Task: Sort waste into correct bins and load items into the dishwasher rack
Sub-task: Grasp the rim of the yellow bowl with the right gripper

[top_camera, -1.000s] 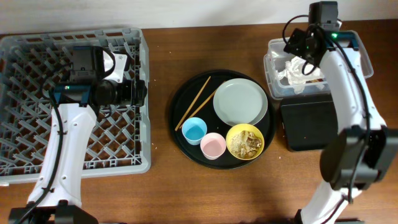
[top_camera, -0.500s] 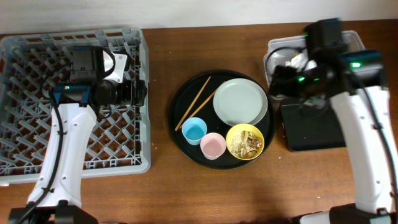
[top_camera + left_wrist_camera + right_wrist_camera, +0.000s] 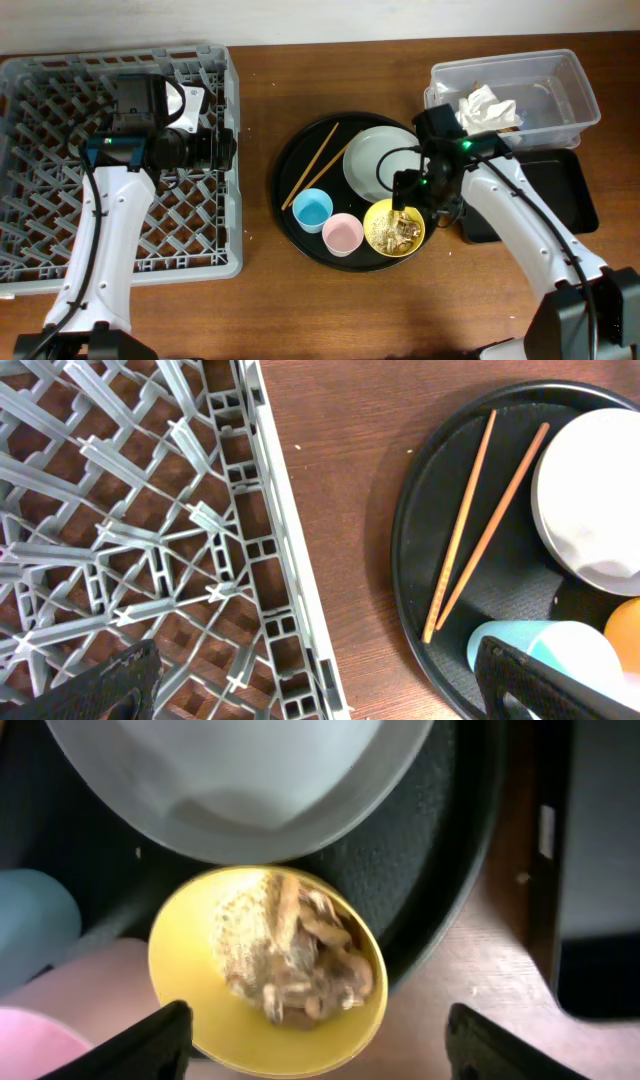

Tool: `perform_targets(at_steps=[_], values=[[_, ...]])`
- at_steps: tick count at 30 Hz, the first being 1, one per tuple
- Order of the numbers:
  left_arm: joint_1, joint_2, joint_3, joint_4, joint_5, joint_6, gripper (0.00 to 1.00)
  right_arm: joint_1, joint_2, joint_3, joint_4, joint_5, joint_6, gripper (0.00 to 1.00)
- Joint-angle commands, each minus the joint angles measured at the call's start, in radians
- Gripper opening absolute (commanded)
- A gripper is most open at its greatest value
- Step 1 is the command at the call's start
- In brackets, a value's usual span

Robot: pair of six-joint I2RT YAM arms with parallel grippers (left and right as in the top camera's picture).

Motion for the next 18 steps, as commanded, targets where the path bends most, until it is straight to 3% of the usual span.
perform_targets(at_steps=[1, 4, 6, 10, 12, 18], values=[[-0.005, -0.017, 0.017, 0.001, 0.014, -0.005, 0.99, 0.019, -0.005, -0.067, 0.086, -0.009, -0.07, 0.7], [-0.005, -0.017, 0.017, 0.001, 0.014, -0.005, 0.99, 0.044, -0.004, -0.119, 0.161, -0.049, -0.058, 0.62], [-0.005, -0.017, 0.017, 0.001, 0.014, -0.005, 0.99, 0.066, -0.004, -0.123, 0.182, -0.081, 0.071, 0.5], [-0.005, -0.017, 0.017, 0.001, 0.014, -0.005, 0.99, 0.127, 0.002, -0.124, 0.254, -0.071, 0.272, 0.54], [-0.005, -0.017, 0.017, 0.001, 0.014, -0.005, 0.99, 0.161, 0.018, -0.124, 0.274, -0.027, 0.34, 0.61], [-0.005, -0.017, 0.017, 0.001, 0.014, -0.005, 0.99, 0.195, 0.113, -0.124, 0.274, 0.006, 0.429, 0.63]])
